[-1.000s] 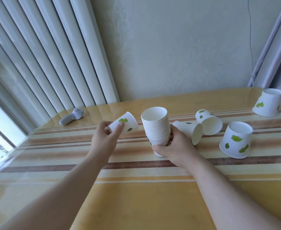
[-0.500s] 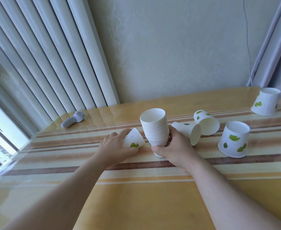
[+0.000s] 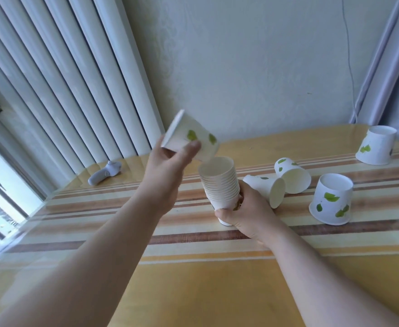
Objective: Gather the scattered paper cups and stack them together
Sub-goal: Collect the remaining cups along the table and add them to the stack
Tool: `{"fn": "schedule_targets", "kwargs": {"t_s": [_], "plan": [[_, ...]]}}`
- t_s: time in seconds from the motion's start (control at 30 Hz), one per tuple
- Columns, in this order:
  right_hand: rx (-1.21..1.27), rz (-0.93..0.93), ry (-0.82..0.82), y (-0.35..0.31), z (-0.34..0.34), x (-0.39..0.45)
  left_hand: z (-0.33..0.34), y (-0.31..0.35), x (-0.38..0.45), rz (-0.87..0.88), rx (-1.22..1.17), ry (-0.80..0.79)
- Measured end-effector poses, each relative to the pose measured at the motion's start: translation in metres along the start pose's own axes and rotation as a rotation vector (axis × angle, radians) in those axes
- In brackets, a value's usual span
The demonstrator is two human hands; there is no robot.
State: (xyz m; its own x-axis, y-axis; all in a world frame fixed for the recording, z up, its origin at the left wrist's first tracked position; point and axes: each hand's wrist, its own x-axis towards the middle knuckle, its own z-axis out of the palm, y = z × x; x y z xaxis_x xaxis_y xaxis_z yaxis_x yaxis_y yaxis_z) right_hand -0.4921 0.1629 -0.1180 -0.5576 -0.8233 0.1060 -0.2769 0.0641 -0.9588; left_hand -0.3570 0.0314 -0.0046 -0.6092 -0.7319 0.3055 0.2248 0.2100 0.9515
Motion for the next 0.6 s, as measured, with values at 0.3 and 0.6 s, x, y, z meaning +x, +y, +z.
{"fn": "schedule_targets", "kwargs": {"t_s": [0.3, 0.6], "plan": [[-0.011, 0.009, -0.015, -0.001, -0.001, -0.003, 0.014, -0.034, -0.017, -0.034, 0.255, 0.01], [-0.209, -0.049, 0.003, -0.014, 0.009, -0.011, -0.008, -0.084, -0.061, -0.191, 0.246, -0.198]]}}
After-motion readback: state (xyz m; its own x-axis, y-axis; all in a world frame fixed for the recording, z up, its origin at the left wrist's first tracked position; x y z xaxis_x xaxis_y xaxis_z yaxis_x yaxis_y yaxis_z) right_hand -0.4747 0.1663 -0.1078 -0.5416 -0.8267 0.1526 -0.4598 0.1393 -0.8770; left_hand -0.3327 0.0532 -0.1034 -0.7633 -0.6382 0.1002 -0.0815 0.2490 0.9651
